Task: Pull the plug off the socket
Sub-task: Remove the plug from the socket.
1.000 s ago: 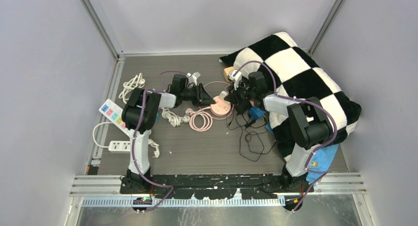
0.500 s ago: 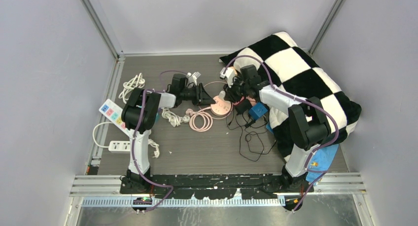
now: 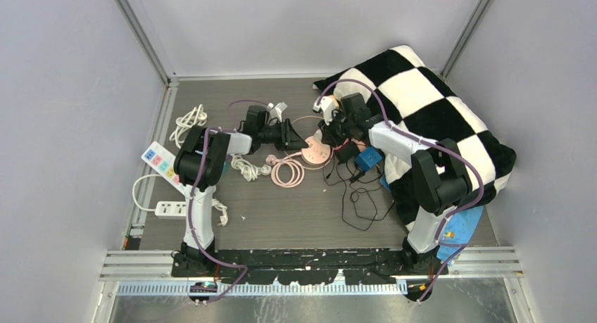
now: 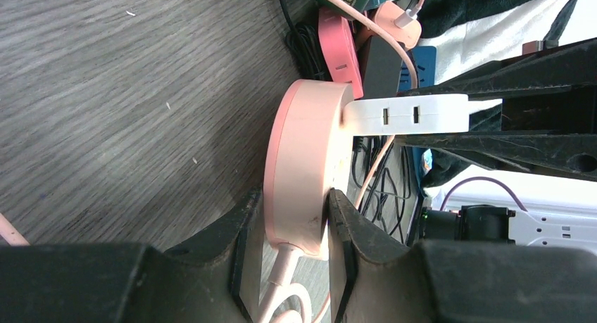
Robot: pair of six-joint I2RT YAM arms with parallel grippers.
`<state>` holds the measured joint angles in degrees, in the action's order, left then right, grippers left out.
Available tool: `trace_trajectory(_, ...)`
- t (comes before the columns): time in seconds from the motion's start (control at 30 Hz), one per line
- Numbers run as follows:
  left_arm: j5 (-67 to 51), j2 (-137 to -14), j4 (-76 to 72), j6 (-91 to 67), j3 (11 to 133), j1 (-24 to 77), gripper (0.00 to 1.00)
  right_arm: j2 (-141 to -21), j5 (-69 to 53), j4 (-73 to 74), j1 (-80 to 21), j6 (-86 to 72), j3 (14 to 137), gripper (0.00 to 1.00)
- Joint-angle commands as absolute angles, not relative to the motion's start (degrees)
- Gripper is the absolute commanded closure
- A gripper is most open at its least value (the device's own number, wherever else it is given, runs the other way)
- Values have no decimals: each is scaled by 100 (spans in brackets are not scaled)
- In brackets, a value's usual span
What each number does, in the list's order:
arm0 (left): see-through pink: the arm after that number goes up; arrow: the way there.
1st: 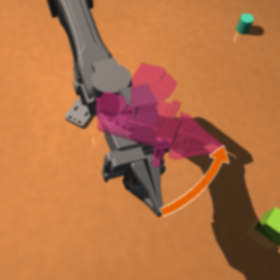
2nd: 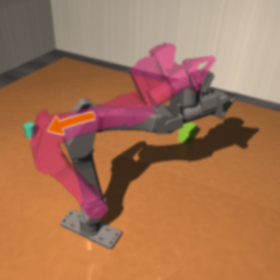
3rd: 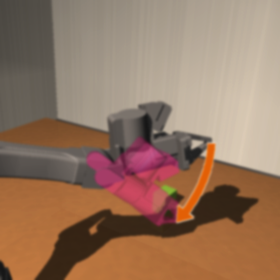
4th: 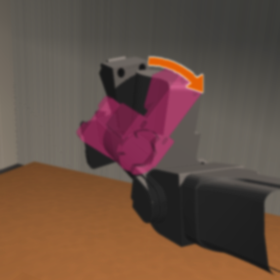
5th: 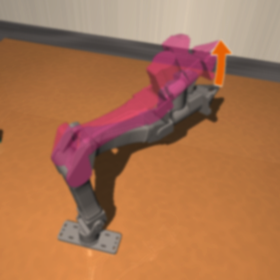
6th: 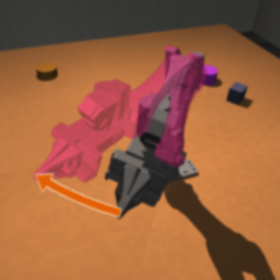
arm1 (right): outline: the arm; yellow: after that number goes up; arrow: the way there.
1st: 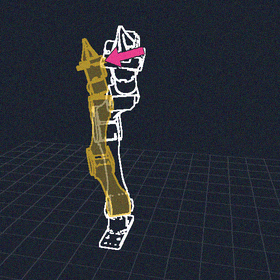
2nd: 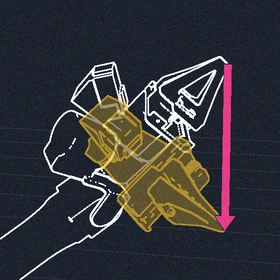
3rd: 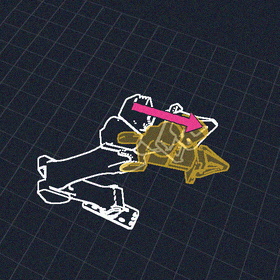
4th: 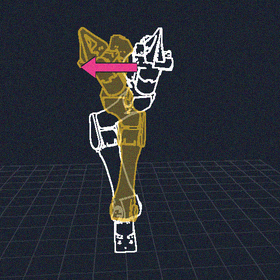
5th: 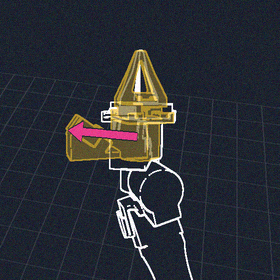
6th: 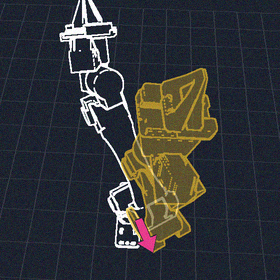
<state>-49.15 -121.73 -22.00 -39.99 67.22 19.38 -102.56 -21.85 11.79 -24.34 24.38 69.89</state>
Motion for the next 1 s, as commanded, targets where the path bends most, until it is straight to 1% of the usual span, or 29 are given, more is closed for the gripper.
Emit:
trace_trajectory(0.0, -4561, -12138, -2005, -3722, 6758, 1837, 100, -9976, -2192, 1120, -2341, 2421, 7343, 99)
trace_trajectory(0.17, -4511, -12171, -1902, -3691, 6804, 1828, 100, -9971, -3607, 1735, -2285, 2718, 7452, 99)
trace_trajectory(0.27, -4492, -12177, -1890, -3687, 6816, 1829, 100, -10015, -3998, 1997, -2371, 2903, 7536, 99)
trace_trajectory(0.43, -4490, -12173, -1881, -3660, 6813, 1828, 100, -10085, -3844, 1997, -2469, 2834, 7585, 99)
trace_trajectory(0.77, -4448, -12169, -1798, -3605, 6813, 1811, 100, -9987, -2726, 1463, -2276, 2029, 7620, 99)
trace_trajectory(0.9, -4419, -12164, -1760, -3589, 6813, 1802, 100, -9945, -2664, 1469, -2210, 2017, 7615, 99)
trace_trajectory(0.97, -4419, -12164, -1753, -3574, 6814, 1802, 100, -9946, -2857, 1553, -2215, 2105, 7626, 99)
